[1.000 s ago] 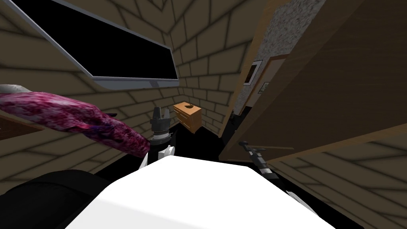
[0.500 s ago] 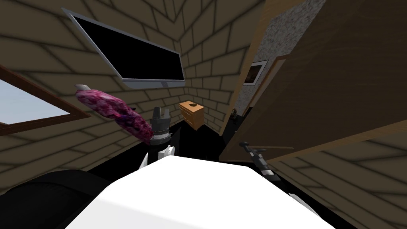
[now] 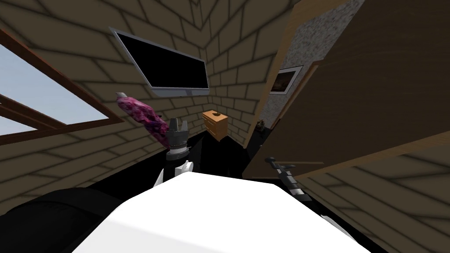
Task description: Pull the door open
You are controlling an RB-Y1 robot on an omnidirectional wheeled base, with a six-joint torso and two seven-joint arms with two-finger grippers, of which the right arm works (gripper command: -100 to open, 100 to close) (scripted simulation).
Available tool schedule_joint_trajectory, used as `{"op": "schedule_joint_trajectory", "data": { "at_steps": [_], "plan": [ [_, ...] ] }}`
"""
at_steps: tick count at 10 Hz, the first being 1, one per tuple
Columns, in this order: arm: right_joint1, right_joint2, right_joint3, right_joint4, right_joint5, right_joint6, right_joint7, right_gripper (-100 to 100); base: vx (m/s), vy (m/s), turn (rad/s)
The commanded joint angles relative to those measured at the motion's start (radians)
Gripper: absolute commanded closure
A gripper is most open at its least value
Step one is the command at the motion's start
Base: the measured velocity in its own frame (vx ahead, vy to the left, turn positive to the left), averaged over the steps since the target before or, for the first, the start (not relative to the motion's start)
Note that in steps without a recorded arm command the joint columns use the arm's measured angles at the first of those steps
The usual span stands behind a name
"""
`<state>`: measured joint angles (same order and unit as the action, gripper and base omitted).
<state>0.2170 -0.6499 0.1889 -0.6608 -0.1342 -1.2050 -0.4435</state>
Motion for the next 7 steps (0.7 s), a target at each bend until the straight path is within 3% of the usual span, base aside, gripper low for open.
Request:
{"op": "schedule_joint_trajectory", "data": {
  "at_steps": [1,7],
  "plan": [
    [0.002,-0.002,0.004,0.009,0.001,-0.015,-0.001,100,-0.232,-0.067,0.172],
    [-0.004,-0.013,0.014,0.049,-0.001,-0.06,-0.01,100,-0.205,-0.095,0.168]
  ]
}}
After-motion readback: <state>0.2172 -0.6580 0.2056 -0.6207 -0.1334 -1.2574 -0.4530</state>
